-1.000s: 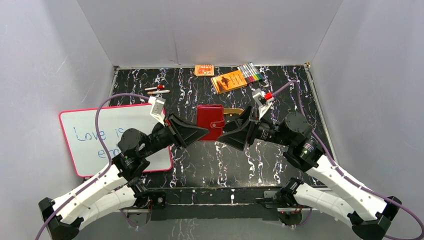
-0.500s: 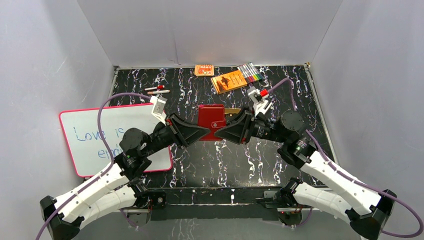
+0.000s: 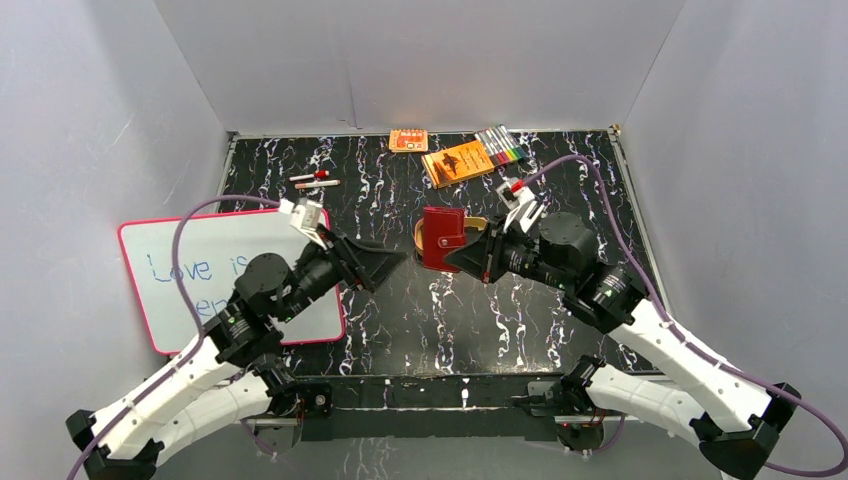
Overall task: Put the credit cards into the card holder
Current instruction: Place the card holder at the center of the board.
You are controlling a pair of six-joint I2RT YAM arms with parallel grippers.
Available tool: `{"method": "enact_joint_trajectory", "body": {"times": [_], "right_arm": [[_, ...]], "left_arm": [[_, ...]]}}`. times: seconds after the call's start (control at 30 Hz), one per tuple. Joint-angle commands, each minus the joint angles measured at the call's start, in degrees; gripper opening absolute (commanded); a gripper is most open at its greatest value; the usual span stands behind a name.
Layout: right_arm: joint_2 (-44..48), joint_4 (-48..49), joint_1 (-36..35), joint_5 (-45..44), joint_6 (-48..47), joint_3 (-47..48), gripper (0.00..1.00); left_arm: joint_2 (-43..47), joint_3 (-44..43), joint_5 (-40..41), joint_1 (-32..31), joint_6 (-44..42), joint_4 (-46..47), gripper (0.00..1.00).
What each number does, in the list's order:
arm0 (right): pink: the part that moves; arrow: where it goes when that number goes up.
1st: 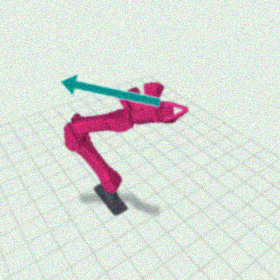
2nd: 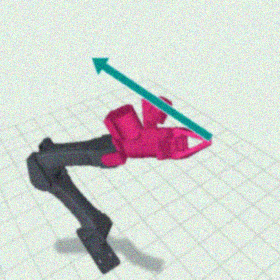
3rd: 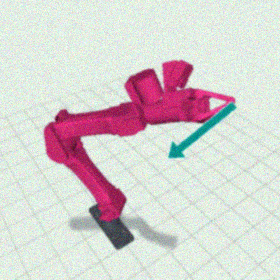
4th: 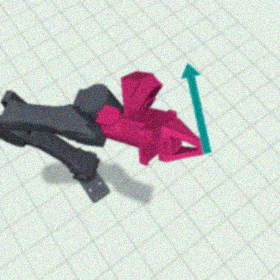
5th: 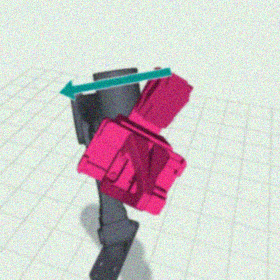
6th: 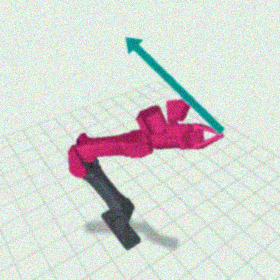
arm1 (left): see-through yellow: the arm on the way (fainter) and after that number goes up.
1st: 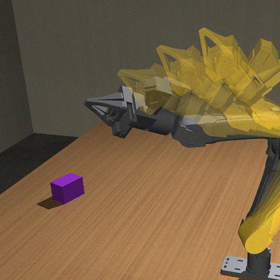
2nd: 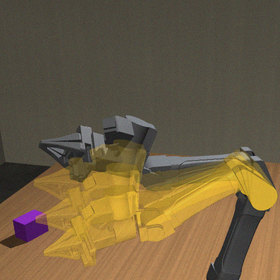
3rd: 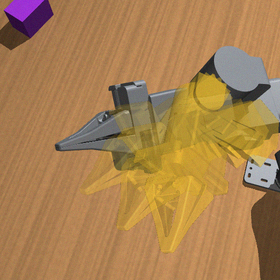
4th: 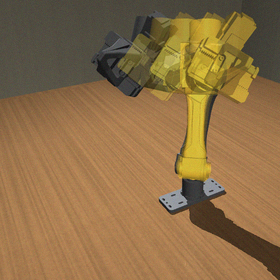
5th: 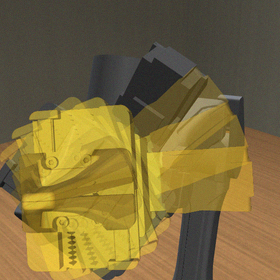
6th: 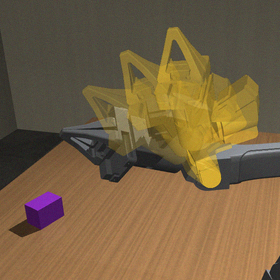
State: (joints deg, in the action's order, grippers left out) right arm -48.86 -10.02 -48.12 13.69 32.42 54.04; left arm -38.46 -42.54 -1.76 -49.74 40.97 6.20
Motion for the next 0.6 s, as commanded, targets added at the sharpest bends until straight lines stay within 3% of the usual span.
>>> {"method": "enact_joint_trajectory", "body": {"times": [0.0, 0.13, 0.4, 0.57], "right_arm": [[-2.1, -17.8, 0.0, -16.2, -2.4, -1.0, 0.0], [-4.7, -11.6, 0.0, -11.1, 4.5, -9.9, 0.0], [-10.2, 14.6, 0.0, -1.7, 23.3, -24.4, 0.0], [-14.4, 18.6, 0.0, -3.2, 28.8, -27.4, 0.0]], "left_arm": [[3.8, -4.6, 14.2, -0.1, -6.9, -10.5, 0.83], [0.4, -8.4, 15.7, -0.1, -11.0, -12.9, 0.83], [-4.6, -8.5, 17.2, -0.1, -10.9, -12.7, 0.83], [-5.5, -5.8, 15.0, -0.1, -11.7, -12.4, 0.82]]}}
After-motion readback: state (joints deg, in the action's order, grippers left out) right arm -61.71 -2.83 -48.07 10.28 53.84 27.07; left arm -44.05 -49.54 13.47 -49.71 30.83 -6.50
